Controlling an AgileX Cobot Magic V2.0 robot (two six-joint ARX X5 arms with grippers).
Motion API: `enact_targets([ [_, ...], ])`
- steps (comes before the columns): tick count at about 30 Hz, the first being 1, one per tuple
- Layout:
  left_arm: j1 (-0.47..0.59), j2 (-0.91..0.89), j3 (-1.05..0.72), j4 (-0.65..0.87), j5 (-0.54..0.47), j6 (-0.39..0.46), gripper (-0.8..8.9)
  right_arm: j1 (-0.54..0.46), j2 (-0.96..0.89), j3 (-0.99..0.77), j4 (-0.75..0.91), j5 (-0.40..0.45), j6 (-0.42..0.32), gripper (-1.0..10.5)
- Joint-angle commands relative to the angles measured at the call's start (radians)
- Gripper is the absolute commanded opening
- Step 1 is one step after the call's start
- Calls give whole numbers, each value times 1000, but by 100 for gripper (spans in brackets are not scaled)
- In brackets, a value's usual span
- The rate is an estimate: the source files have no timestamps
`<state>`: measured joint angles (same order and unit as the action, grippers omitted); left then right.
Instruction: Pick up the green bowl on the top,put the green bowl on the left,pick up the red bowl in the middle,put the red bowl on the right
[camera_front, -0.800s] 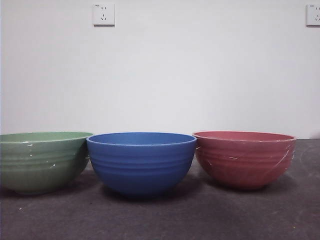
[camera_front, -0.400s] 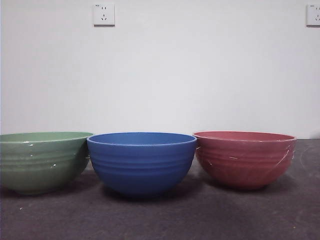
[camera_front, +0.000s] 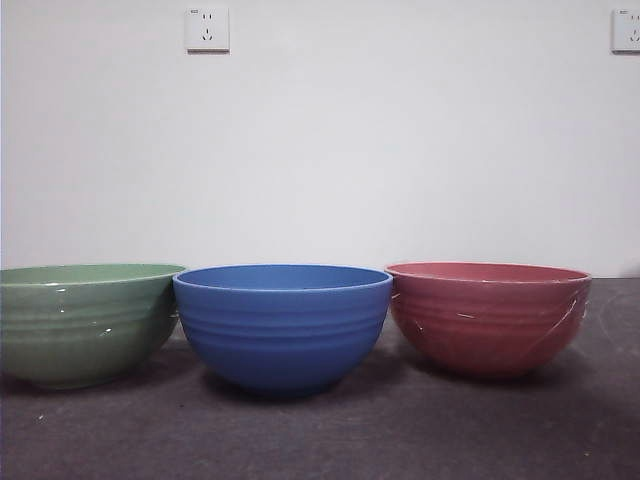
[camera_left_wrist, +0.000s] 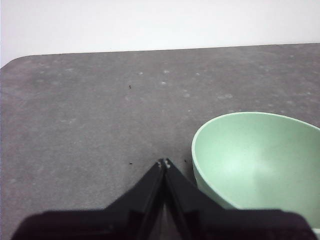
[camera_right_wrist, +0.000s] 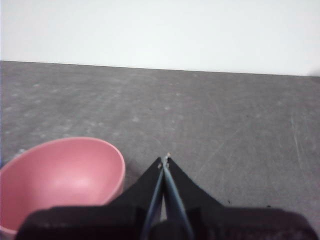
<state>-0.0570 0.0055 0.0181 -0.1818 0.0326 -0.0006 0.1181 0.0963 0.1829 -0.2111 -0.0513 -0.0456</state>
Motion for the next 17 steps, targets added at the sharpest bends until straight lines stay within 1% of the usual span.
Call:
enact_targets([
  [1,3,-1,-16,2,-3,-6,-3,1,-68,-93,52,-2,3,2],
  [4,3,-1,-16,2,-3,-6,-3,3,-95,-156,87,-6,14,2],
  [6,3,-1,-16,2,-3,-6,-3,3,-95,-176,67,-2,28,2],
  [8,3,-1,-16,2,-3,-6,-3,3,-95,-176,27,-2,25,2],
  [17,3,-1,-16,2,-3,-6,-3,3,-76,-175,31,4,29,2],
])
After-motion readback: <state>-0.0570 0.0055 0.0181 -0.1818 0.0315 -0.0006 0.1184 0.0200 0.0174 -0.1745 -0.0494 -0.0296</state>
